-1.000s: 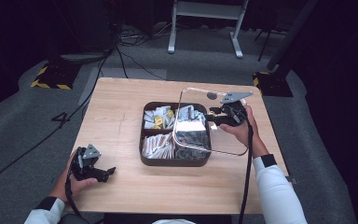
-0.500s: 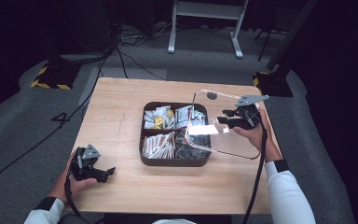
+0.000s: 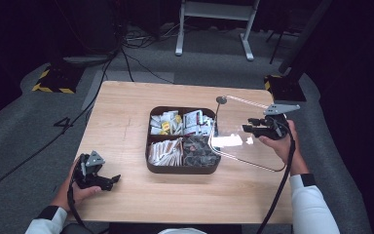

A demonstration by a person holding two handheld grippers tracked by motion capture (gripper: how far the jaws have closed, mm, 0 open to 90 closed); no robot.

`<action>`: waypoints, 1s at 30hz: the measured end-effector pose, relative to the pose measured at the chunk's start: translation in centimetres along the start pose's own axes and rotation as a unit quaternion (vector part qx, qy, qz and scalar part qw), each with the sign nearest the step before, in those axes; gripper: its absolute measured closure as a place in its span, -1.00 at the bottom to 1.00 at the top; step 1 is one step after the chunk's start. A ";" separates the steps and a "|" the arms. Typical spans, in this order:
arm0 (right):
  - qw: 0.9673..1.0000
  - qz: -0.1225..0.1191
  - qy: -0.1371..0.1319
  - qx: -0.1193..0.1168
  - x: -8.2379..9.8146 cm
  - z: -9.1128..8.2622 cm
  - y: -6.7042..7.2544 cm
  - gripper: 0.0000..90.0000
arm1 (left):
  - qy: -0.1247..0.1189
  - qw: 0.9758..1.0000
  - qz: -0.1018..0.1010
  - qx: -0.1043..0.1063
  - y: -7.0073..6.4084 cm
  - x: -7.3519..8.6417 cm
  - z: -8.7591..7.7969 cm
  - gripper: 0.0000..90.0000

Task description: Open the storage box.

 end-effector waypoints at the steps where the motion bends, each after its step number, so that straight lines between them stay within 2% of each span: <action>1: 1.000 0.001 0.001 0.002 0.2 -0.2 -0.2 0.30 | 0.000 1.000 0.000 0.000 0.0 0.0 0.0 -0.99; 4: 1.000 0.003 0.008 0.014 0.9 -0.7 -0.8 0.30 | 0.000 1.000 0.000 0.000 0.0 0.0 0.0 -0.99; 18: 0.999 0.031 0.014 0.030 3.5 -1.2 -2.8 0.30 | 0.000 1.000 0.000 0.000 0.0 0.0 0.0 -0.99; 30: 0.998 0.042 0.029 0.037 5.0 -0.1 -3.6 0.30 | 0.000 1.000 0.001 0.001 0.0 0.0 0.0 -0.99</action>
Point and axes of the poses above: each handheld gripper's, and its own axes: z roughly forward along the jaws, x roughly out of its underside, y roughly to its left, the point moved 5 cm from there along z, roughly forward along the jaws, and after that the axes turned 3 degrees about z, right-handed, at the moved point
